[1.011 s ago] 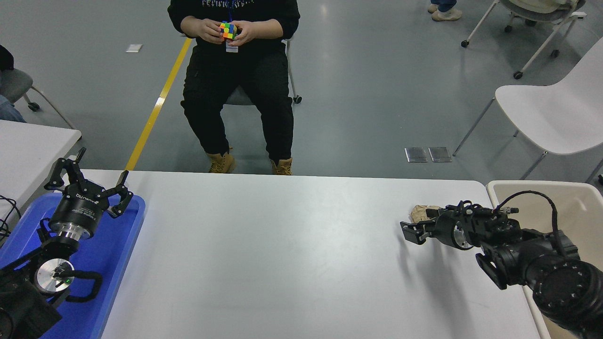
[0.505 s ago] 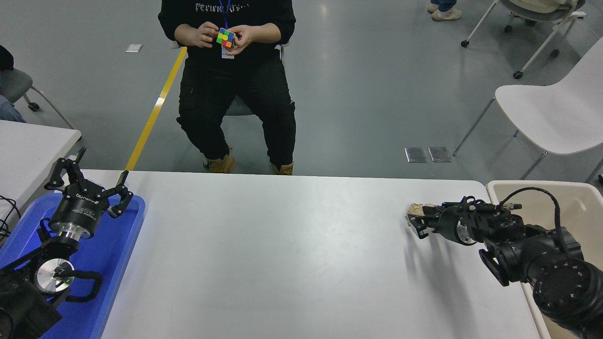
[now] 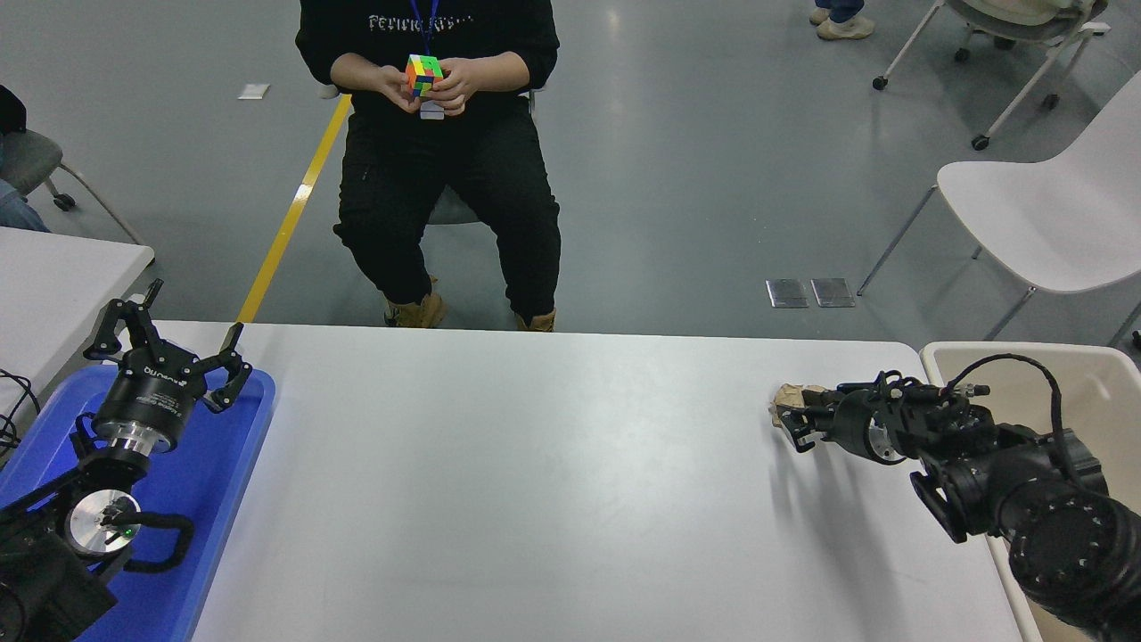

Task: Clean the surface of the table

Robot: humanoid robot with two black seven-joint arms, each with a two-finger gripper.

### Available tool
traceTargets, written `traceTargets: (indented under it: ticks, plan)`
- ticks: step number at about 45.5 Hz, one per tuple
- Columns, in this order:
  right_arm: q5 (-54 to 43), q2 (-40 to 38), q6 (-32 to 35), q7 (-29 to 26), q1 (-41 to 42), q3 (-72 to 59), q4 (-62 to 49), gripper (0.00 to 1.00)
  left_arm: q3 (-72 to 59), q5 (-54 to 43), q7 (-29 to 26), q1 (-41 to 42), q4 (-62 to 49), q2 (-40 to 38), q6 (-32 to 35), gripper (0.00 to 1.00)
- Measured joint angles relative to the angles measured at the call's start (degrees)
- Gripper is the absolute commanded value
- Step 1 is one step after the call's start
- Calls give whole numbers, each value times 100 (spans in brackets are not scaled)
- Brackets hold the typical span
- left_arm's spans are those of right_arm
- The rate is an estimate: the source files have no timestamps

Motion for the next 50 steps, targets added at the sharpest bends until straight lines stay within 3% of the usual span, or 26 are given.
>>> traceTargets:
  ticks: [29,50]
  plan:
    - [90,-21,183,70,116,39,-188,0,0,0,0,0,0,-1,0,100]
    - [1244,-415,471,499,738,65,-184,0,0,0,0,0,0,-1,0,100]
